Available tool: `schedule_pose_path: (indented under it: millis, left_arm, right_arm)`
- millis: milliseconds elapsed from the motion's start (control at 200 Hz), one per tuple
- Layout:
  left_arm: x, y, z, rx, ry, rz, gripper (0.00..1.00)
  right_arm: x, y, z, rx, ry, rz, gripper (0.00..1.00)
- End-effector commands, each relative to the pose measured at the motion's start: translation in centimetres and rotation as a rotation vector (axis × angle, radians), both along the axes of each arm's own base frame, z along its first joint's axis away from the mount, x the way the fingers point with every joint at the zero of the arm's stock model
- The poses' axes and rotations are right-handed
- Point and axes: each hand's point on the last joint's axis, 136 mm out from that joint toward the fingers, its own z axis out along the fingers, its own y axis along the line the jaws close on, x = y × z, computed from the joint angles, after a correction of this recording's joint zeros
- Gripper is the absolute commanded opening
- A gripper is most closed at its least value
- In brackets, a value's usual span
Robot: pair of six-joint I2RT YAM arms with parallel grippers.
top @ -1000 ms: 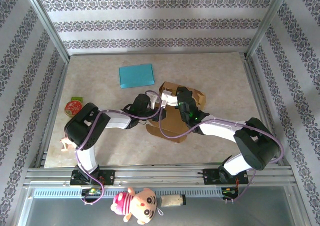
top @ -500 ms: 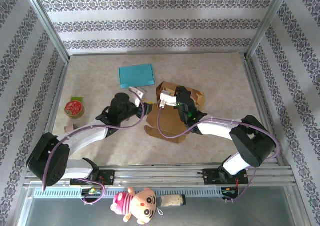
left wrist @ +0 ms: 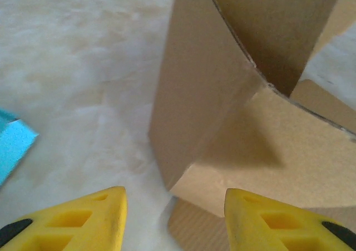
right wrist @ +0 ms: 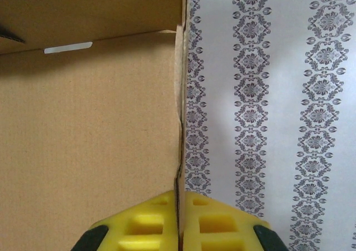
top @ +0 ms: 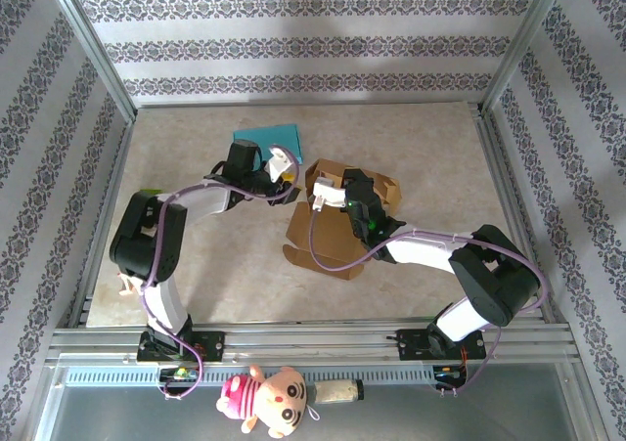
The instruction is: Fold the paper box
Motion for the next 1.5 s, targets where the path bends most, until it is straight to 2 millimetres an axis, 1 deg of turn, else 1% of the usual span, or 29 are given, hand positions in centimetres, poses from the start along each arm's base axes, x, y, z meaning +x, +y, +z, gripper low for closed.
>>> schedule_pose_path:
  millis: [0,50,100,140,220,255,330,395,480,560,675,779,834,889,954,1069,1144,1204,1239,1274,1334,1374,1404,1464,1494]
  left_arm:
    - [-2.0,-2.8,1.9,-0.145,0.031,-0.237,0.51]
    - [-2.1,-3.5,1.9,-0.176,0.075,-0.268,0.51]
    - [-1.9,-3.8,1.3,-0.168,0.097,-0.269,0.52]
    - [-1.4,-4.0,0.9,-0.152,0.098,-0.251,0.52]
    - [-0.7,-4.5,0.8,-0.147,0.108,-0.23,0.55]
    - [-0.3,-4.7,0.8,-0.146,0.105,-0.213,0.57]
    - [0.6,-5.1,0.5,-0.128,0.085,-0.163,0.66]
    - [1.4,-5.5,0.3,-0.115,0.069,-0.114,0.71]
    - [2.4,-6.1,0.1,-0.11,0.06,-0.051,0.72]
    - [2.4,-6.9,-0.5,-0.107,0.066,-0.031,0.71]
    - [2.7,-7.2,-1.7,-0.084,0.067,0.039,0.67]
    - [3.1,-6.3,-2.3,-0.07,0.058,0.144,0.63]
    - [3.2,-5.8,-2.4,-0.072,0.043,0.188,0.58]
    - [2.8,-6.1,-2.3,-0.082,0.028,0.185,0.53]
    - [2.5,-6.8,-2.2,-0.071,0.009,0.171,0.51]
    - [3.1,-7.4,-2.4,-0.054,0.03,0.204,0.42]
    - [4.2,-6.6,-2.8,-0.031,0.037,0.311,0.33]
    - [5.7,-4.8,-3.3,0.002,0.071,0.466,0.24]
    - [6.1,-4.2,-3.6,0.017,0.102,0.524,0.22]
    - [6.0,-4.3,-3.7,0.024,0.118,0.521,0.22]
    - [5.7,-5.0,-3.6,0.025,0.116,0.495,0.22]
    - [5.2,-5.8,-3.4,0.015,0.108,0.45,0.25]
    - [4.8,-6.4,-3.3,0.005,0.101,0.404,0.29]
    - [4.1,-7.5,-2.8,-0.021,0.087,0.32,0.47]
    - [3.8,-7.8,-2.6,-0.032,0.085,0.297,0.51]
  right_arm:
    - [-0.8,0.9,-0.6,-0.005,0.019,0.048,0.07]
    - [-0.8,0.9,-0.7,-0.008,0.019,0.047,0.07]
    - [-0.8,0.9,-0.6,-0.007,0.018,0.047,0.07]
    - [-0.8,1.0,-0.5,-0.005,0.017,0.05,0.07]
    - [-0.9,1.2,-0.4,0.006,0.02,0.059,0.07]
    - [-0.9,1.2,-0.3,0.011,0.021,0.059,0.07]
    - [-1.0,1.2,-0.3,0.018,0.022,0.058,0.07]
    - [-1.0,1.3,-0.4,0.023,0.026,0.063,0.07]
    - [-1.1,1.5,-0.6,0.024,0.032,0.066,0.07]
    - [-1.2,1.6,-0.8,0.025,0.04,0.066,0.07]
    - [-1.3,1.7,-0.9,0.026,0.043,0.063,0.07]
    - [-1.4,1.6,-1.0,0.027,0.046,0.06,0.07]
    - [-1.4,1.6,-0.9,0.028,0.045,0.06,0.07]
    - [-1.3,1.6,-0.9,0.029,0.045,0.06,0.07]
    - [-1.3,1.7,-0.8,0.035,0.044,0.06,0.07]
    - [-1.3,2.0,-0.7,0.035,0.042,0.062,0.07]
    - [-1.5,2.1,-0.9,0.034,0.044,0.063,0.07]
    - [-1.7,2.1,-1.0,0.033,0.046,0.061,0.07]
    - [-1.8,2.1,-1.0,0.038,0.047,0.06,0.07]
    - [-1.9,2.1,-1.1,0.041,0.05,0.062,0.07]
    - [-2.0,2.2,-1.2,0.05,0.054,0.064,0.07]
    - [-2.0,2.2,-1.2,0.057,0.058,0.065,0.07]
    - [-2.1,2.2,-1.2,0.063,0.059,0.066,0.07]
    - [-2.2,2.4,-1.2,0.073,0.066,0.071,0.07]
    - [-2.2,2.4,-1.2,0.08,0.069,0.072,0.07]
